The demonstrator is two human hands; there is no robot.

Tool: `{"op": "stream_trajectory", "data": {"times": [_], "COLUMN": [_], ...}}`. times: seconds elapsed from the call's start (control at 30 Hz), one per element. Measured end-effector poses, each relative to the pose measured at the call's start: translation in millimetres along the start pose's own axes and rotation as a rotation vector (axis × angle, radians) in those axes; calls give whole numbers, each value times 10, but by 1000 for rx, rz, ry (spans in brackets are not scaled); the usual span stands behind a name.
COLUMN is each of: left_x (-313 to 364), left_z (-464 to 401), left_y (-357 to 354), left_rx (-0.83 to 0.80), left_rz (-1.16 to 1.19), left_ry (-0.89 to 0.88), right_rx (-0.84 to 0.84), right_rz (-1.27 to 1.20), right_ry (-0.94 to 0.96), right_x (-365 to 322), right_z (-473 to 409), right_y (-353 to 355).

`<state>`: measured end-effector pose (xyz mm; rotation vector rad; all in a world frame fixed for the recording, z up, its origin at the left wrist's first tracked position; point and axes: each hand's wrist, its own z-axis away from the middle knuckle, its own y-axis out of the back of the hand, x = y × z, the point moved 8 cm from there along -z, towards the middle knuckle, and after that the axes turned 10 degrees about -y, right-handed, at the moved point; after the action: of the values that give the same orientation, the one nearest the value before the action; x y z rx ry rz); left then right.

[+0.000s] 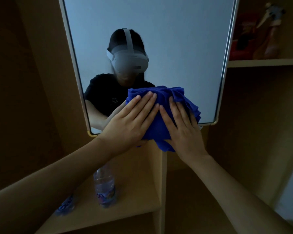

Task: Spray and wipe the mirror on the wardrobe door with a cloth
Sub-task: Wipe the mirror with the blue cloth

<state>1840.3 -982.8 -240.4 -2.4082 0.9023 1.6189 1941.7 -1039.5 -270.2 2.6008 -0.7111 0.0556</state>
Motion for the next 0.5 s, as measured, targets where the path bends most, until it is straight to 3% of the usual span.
{"op": "stream_trajectory", "data": {"times": [0.5], "left_x": [82], "left_z": [-347], "left_y": [66], "left_rx": [-31], "left_rz": [-15], "left_ry": [-7], "right_rx": [-42], "right_rz": [-87], "right_ry": [49], "right_x": [363], "right_z": [8], "right_y": [-36]}}
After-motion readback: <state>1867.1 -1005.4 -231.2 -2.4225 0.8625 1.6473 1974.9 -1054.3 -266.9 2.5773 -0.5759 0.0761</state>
